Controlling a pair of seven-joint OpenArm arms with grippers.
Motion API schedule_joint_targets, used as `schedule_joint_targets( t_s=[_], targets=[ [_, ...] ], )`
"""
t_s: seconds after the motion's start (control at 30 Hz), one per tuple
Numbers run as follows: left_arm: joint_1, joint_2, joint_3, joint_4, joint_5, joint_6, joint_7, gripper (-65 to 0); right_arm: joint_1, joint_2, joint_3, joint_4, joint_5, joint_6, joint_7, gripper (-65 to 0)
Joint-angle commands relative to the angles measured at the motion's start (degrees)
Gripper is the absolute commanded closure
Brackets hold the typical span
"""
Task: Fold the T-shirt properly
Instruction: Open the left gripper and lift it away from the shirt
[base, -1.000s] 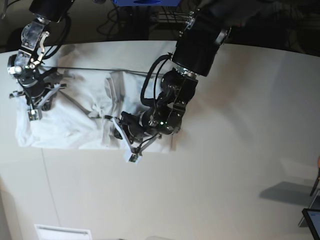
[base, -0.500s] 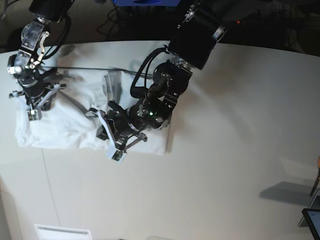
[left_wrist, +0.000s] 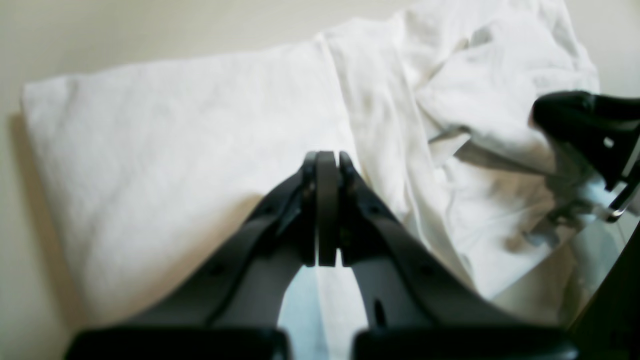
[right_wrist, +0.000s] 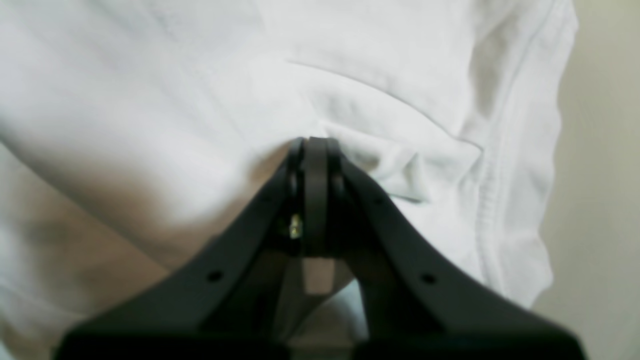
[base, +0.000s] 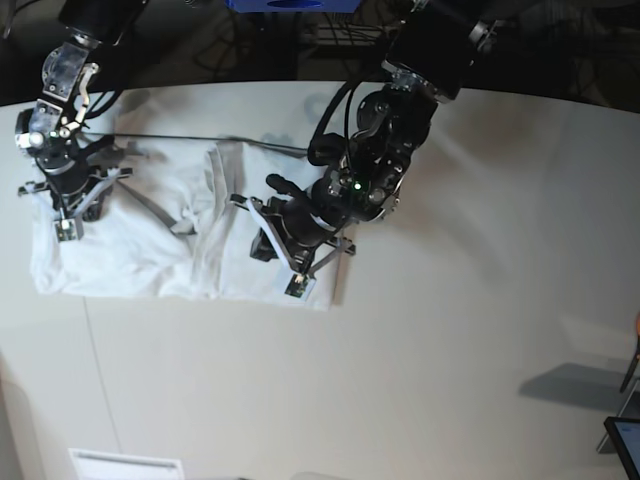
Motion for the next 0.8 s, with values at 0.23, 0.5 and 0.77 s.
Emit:
schedule_joint_targets(
  t_s=[0.23, 0.5, 0.77],
  targets=[
    [-0.8, -1.2, 0.1, -7.0, -0.1, -0.2, -1.4, 0.0, 0.0, 0.4, 0.1, 0.4, -1.3, 0.0, -1.8, -1.0],
    [3.5, -3.6, -5.1, -8.1, -0.1, -0.2, -2.6, 0.0, -0.9, 0.3, -0.1, 2.6, -1.3, 0.6, -1.6, -2.5],
    [6.5, -5.3, -9.6, -7.3, 0.0, -0.2, -2.7, 0.0, -2.6, -1.2, -2.3, 14.4, -1.1, 6.1, -1.8, -19.0]
  ],
)
